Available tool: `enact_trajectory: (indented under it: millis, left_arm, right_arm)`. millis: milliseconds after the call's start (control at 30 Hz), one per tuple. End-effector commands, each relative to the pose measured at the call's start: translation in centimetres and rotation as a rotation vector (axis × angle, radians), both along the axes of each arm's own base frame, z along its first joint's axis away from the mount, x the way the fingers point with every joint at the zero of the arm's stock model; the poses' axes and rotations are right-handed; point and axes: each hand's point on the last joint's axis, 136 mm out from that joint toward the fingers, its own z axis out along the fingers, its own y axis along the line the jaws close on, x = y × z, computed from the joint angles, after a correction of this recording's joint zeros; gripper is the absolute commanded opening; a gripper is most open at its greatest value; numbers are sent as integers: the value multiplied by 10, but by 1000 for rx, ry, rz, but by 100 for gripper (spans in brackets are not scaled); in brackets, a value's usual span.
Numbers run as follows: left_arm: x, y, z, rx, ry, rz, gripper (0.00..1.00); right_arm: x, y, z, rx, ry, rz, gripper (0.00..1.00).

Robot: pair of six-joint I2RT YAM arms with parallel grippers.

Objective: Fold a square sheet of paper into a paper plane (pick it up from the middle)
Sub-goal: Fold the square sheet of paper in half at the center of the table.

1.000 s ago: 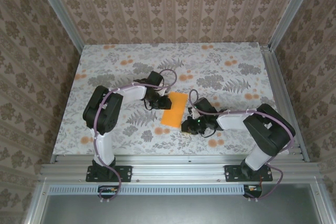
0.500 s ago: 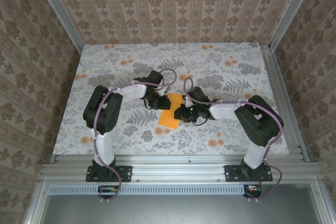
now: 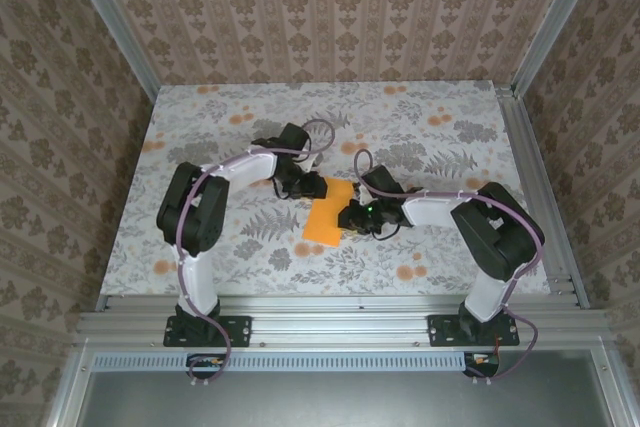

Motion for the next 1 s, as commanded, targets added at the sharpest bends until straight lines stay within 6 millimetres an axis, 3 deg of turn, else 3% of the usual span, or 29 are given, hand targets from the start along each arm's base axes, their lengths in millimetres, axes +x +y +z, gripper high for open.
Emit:
enact_trajectory:
  millis: [0,167,500,667,833,967]
  left_arm:
    - [-6,14,27,32,-16,5,41]
    - [-25,34,28,84,-8,41,52]
    - [-62,28,16,-10,49,125,58]
    - [-66,18,13,-57,47,141,57]
    - [-61,4,8,-64,35,117,55]
    - [-54,3,-1,-33,24,108,53]
  right_arm:
    - [9,-3,15,6,-36,-3,25]
    - [20,-12,16,-24,-45,-14,33]
    - [39,-8,4,-67,-21,7,35]
    - [39,-17,5,-129,-28,5,37]
    - [39,-25,7,-163,-35,-10,41]
    - [42,-28,5,-148,-25,-43,41]
